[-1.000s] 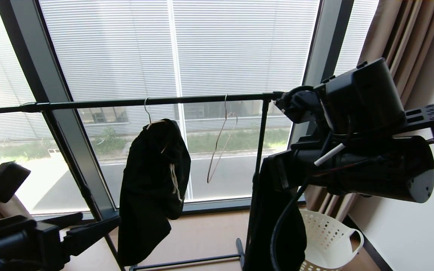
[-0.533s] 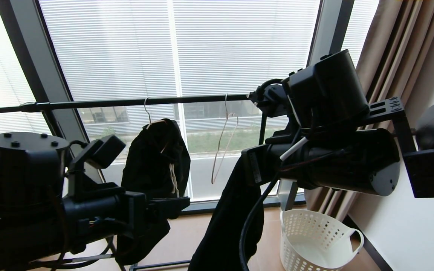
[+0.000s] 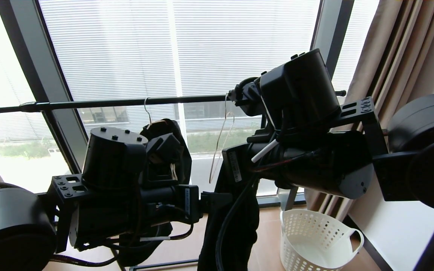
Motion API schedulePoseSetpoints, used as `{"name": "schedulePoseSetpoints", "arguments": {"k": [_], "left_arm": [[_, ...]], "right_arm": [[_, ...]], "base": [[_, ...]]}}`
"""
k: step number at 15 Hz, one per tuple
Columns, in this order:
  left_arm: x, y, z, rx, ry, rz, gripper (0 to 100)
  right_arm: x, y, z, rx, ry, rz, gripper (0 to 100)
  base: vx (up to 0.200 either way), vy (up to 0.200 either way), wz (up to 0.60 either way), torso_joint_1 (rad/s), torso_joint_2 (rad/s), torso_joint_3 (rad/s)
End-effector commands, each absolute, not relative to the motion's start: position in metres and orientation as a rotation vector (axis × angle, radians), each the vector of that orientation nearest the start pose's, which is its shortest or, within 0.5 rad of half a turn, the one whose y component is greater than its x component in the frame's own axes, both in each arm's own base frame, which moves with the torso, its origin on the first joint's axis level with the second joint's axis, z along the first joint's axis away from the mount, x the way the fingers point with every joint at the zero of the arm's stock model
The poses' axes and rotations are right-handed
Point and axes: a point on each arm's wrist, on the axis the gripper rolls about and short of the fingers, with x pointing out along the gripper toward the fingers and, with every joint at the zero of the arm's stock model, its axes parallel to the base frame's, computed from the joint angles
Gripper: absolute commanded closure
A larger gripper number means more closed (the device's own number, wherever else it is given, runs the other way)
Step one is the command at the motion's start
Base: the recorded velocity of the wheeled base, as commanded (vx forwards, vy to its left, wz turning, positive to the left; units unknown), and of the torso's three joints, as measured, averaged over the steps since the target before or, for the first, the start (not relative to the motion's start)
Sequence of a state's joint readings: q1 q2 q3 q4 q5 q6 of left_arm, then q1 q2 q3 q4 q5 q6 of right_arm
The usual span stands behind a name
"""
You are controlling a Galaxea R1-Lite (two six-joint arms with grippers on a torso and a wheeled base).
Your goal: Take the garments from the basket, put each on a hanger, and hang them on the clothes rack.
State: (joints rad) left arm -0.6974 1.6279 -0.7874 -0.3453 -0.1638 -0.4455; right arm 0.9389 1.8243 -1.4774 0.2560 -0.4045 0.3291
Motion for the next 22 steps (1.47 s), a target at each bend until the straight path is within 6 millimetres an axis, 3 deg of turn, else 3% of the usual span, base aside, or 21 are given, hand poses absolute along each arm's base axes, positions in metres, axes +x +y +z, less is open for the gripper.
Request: {"name": "schedulePoseSetpoints", "arguments": {"k": [1, 13, 22], "left_arm": [[0.219, -0.19, 0.168, -0.271, 0.679, -0.717, 0], [0.262, -0.205, 0.144, -0.254, 0.686, -0.624, 0], [0.261, -0.203, 0.114, -0.201, 0.768, -0.555, 0]], "right_arm": [[0.212, 0.277, 0.245, -0.064, 0.55, 0.431, 100], [0.197, 0.263, 0.258, -0.038, 0.527, 0.441, 100], [0.189, 0.248, 0.27, 0.007, 0.504, 0.419, 100]], "base": [[0.0, 0.0, 0.0, 0.0, 0.0, 0.0], [0.0, 0.0, 0.0, 0.0, 0.0, 0.0], [0.0, 0.0, 0.0, 0.0, 0.0, 0.0]]}}
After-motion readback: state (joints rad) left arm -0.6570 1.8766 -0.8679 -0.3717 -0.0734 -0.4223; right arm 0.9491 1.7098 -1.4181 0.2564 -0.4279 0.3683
